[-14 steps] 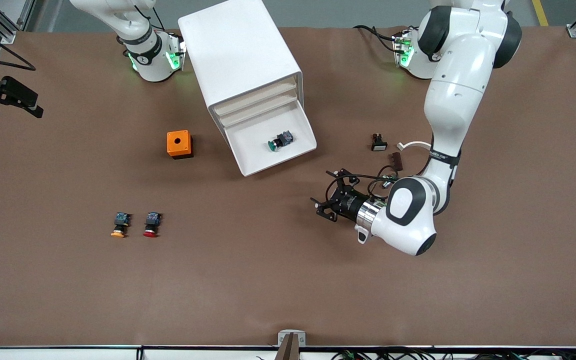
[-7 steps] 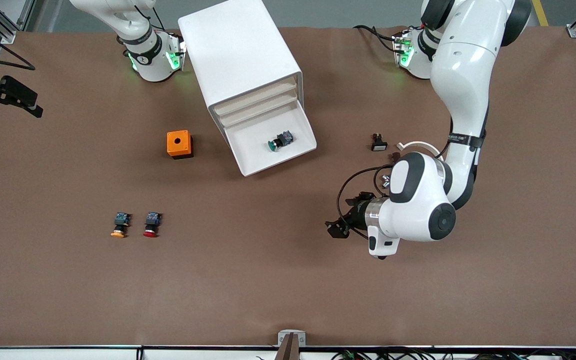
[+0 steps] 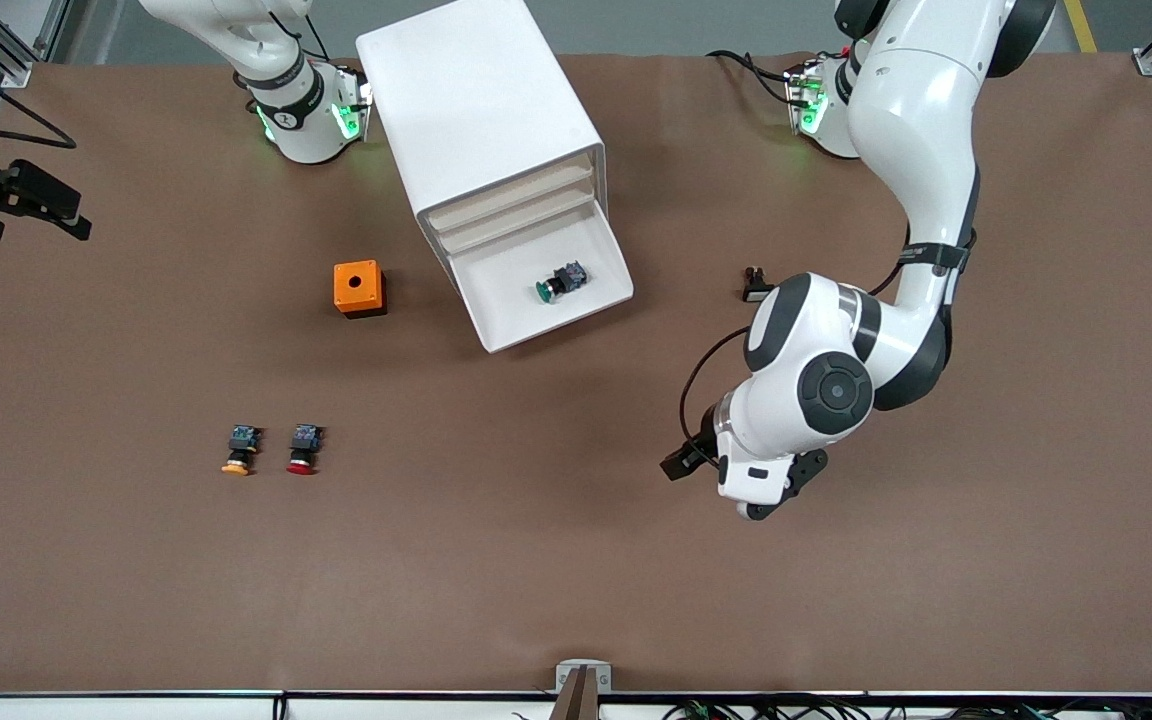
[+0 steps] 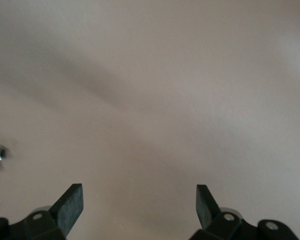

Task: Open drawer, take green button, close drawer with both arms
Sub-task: 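Release the drawer and withdraw the left gripper, then move the right gripper over the open drawer toward the green button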

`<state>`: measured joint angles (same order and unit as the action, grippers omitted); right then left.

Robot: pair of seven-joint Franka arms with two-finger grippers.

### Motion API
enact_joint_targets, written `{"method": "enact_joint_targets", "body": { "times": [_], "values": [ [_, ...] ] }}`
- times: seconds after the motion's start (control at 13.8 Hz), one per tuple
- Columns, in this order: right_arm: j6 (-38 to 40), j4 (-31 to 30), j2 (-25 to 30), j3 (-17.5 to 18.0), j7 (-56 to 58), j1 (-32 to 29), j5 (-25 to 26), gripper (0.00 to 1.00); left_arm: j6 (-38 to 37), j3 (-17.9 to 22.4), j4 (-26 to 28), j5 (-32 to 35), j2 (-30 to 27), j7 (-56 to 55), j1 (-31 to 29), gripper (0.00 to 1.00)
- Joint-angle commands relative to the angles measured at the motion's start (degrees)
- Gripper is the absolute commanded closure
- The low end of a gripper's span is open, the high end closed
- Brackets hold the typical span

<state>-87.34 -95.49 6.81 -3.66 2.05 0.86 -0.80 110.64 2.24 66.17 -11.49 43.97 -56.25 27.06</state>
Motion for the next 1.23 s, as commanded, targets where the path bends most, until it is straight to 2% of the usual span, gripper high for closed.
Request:
{"method": "enact_joint_targets", "body": {
  "times": [0.0, 0.51, 1.16],
  "values": [
    [0.4, 0.5, -0.3, 0.2, 0.8, -0.2, 0.7, 0.0, 0.5, 0.6, 2.0, 5.8, -1.9, -0.3, 0.4, 0.01],
    [-0.3, 0.8, -1.7, 0.2, 0.9, -0.2, 0.8, 0.0, 0.5, 0.3, 2.1, 9.9, -2.6, 0.2, -0.1, 0.01],
    [-0.2, 2.9, -9.5, -0.1, 0.9, -1.3, 0.9, 0.0, 0.5, 0.5, 2.1, 9.8, -2.6, 0.3, -0.3, 0.01]
  ]
}}
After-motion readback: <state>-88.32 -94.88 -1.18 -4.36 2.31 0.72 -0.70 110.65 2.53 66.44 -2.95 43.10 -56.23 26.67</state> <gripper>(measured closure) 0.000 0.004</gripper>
